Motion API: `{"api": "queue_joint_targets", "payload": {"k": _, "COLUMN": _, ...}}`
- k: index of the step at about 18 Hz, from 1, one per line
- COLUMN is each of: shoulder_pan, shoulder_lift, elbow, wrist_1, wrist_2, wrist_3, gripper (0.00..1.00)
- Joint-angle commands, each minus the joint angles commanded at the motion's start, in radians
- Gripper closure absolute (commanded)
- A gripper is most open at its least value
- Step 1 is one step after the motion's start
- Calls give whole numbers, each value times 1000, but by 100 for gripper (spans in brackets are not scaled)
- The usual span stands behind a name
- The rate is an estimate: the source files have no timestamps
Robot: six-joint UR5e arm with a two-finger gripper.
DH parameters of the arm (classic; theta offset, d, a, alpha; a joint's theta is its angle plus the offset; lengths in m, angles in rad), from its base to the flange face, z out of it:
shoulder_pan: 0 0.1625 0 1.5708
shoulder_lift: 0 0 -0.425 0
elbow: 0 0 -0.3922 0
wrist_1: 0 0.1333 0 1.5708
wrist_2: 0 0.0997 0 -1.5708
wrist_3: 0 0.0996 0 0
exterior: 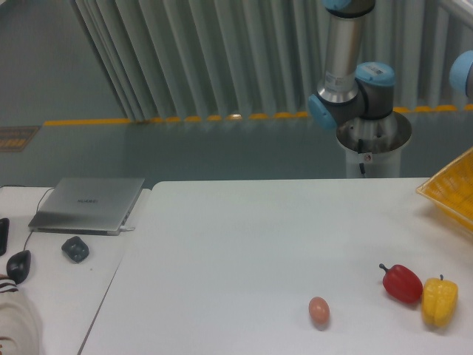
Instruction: Place the yellow pepper in a basket
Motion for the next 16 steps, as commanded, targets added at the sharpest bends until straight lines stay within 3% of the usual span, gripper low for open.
{"api": "queue_joint_targets", "payload": {"k": 6, "shoulder_pan": -2, "shoulder_lift": 20, "elbow": -14, "wrist_1": 6, "wrist_2": -2, "wrist_3": -92, "gripper": 0}}
{"api": "queue_joint_targets", "payload": {"k": 12, "shoulder_pan": -52, "shoulder_lift": 15, "elbow": -6, "wrist_1": 6, "wrist_2": -12, "wrist_3": -337, "gripper": 0}}
{"api": "queue_joint_targets", "payload": {"k": 16, "shoulder_pan": -103, "shoulder_lift": -6, "elbow": 0, "wrist_1": 35, "wrist_2": -11, "wrist_3": -521, "gripper": 0}}
